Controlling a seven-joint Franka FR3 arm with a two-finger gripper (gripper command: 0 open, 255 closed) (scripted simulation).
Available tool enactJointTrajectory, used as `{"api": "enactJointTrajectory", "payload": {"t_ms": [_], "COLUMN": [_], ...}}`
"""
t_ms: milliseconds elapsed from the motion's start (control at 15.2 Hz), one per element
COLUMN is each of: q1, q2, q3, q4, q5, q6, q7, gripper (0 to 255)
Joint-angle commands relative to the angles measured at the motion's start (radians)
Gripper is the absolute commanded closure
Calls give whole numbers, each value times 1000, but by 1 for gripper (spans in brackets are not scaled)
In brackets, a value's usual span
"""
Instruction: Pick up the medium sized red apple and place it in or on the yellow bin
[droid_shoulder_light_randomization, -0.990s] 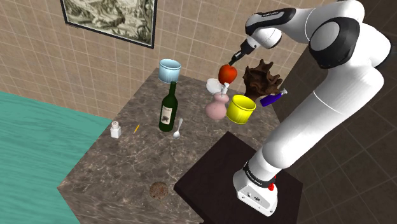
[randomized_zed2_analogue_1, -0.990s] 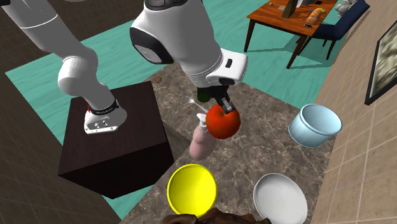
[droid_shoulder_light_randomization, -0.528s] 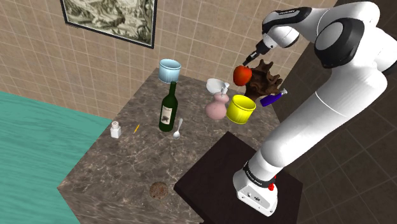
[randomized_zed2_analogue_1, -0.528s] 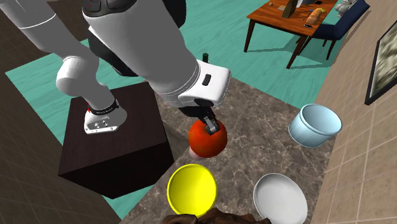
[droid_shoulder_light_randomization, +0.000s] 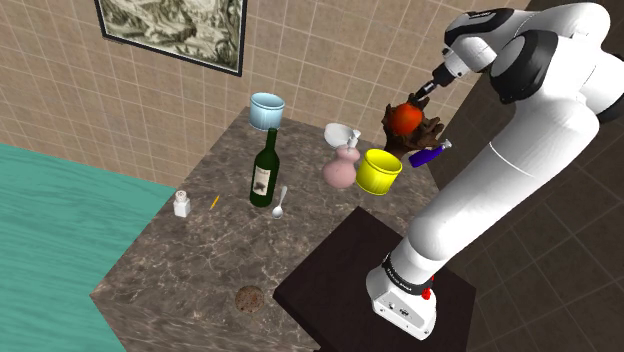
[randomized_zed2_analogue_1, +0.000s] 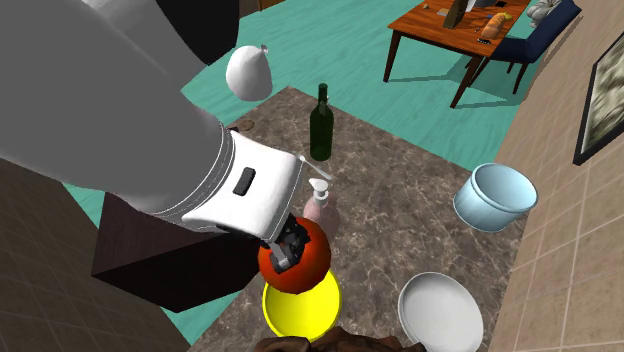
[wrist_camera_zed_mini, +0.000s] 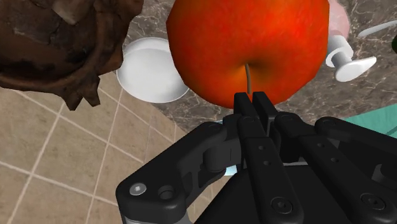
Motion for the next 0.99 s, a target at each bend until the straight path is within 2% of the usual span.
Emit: {"api": "enactJointTrajectory", "payload": {"t_ms": [0, 924], "q1": [-13, -14], "q2": [17, 66], "q3": [-22, -29], "q4": [30, -116], "q5": [16, 97], "q6": [-33, 119], "q7": [-32, -134], "gripper": [255, 255]}}
